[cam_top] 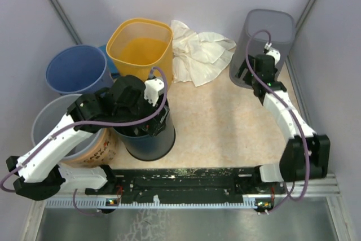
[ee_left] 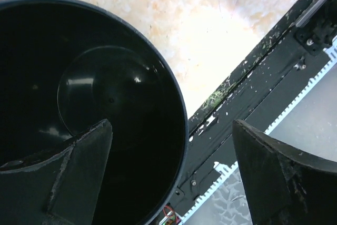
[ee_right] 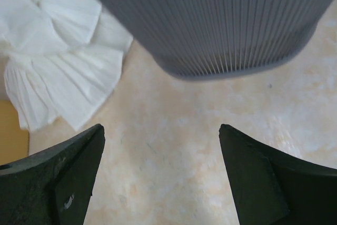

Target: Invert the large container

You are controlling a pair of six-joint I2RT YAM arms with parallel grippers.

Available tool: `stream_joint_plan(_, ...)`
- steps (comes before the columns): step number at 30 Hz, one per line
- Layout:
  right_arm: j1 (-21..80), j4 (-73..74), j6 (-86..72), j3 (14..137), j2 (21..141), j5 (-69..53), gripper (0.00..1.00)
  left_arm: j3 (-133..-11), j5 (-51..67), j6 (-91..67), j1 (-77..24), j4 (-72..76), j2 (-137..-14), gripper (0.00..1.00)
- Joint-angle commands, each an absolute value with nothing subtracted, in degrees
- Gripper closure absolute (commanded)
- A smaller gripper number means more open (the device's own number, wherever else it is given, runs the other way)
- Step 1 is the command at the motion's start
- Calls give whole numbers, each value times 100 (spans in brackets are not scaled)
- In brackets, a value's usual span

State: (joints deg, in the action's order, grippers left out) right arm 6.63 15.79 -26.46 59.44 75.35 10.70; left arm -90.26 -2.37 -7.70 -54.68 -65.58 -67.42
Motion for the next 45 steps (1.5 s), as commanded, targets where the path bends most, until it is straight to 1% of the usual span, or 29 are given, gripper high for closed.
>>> stream_joint_plan(1,514,778,-3513,7136,8783,1635,11,-8799,-391,-925,-5569,-6636,-6607,1)
stream_joint_plan(4,448,1229,-4098,7881,9518,2361,11,-8682,-287,-910,-5572,-6644,-6481,1)
stream_joint_plan(6,399,1871,-4534,8407,10067,2957,12,-8631,-195,-918,-5573,-6642,-6412,1)
stream_joint_plan(9,296,2783,-5064,8952,10412,3698,12,-8576,-43,-906,-5572,-6612,-6370,1)
stream_joint_plan(11,191,3092,-5341,8981,10421,3842,12,-8537,86,-896,-5580,-6526,-6407,1)
stream_joint_plan(16,123,2871,-5147,8212,9670,3363,13,-8357,432,-782,-5588,-6439,-6668,1)
stream_joint_plan(21,127,2389,-4739,6664,8205,2524,13,-8354,573,-789,-5678,-6281,-6927,3)
stream_joint_plan(24,132,2312,-4628,5809,7240,2268,14,-8497,451,-854,-5729,-6217,-7085,7)
stream_joint_plan(25,132,2392,-4656,5611,6969,2265,14,-8552,437,-846,-5739,-6210,-7129,10)
stream_joint_plan(29,132,2713,-4573,5157,6124,2192,15,-8557,436,-763,-5755,-6154,-7345,30)
stream_joint_plan(30,132,2789,-4488,5131,5959,2170,15,-8545,461,-745,-5757,-6163,-7426,37)
stream_joint_plan(32,125,2917,-4259,5182,5646,2166,15,-8579,595,-715,-5768,-6187,-7606,52)
stream_joint_plan(35,130,2941,-3707,5427,5199,2024,15,-8863,848,-768,-5835,-6105,-7832,82)
stream_joint_plan(36,124,2873,-3448,5517,5054,1921,15,-8981,965,-784,-5862,-6035,-7884,91)
stream_joint_plan(37,130,2806,-3213,5611,4901,1791,15,-9120,1063,-809,-5889,-5938,-7924,97)
stream_joint_plan(38,127,2752,-3022,5704,4764,1652,15,-9256,1170,-847,-5922,-5816,-7957,100)
stream_joint_plan(42,122,2735,-2400,6240,4293,1398,16,-9551,1952,-1141,-5976,-4748,-7982,100)
stream_joint_plan(45,127,3228,-2165,6813,4231,1425,17,-9628,2251,-1634,-5977,-3572,-8037,100)
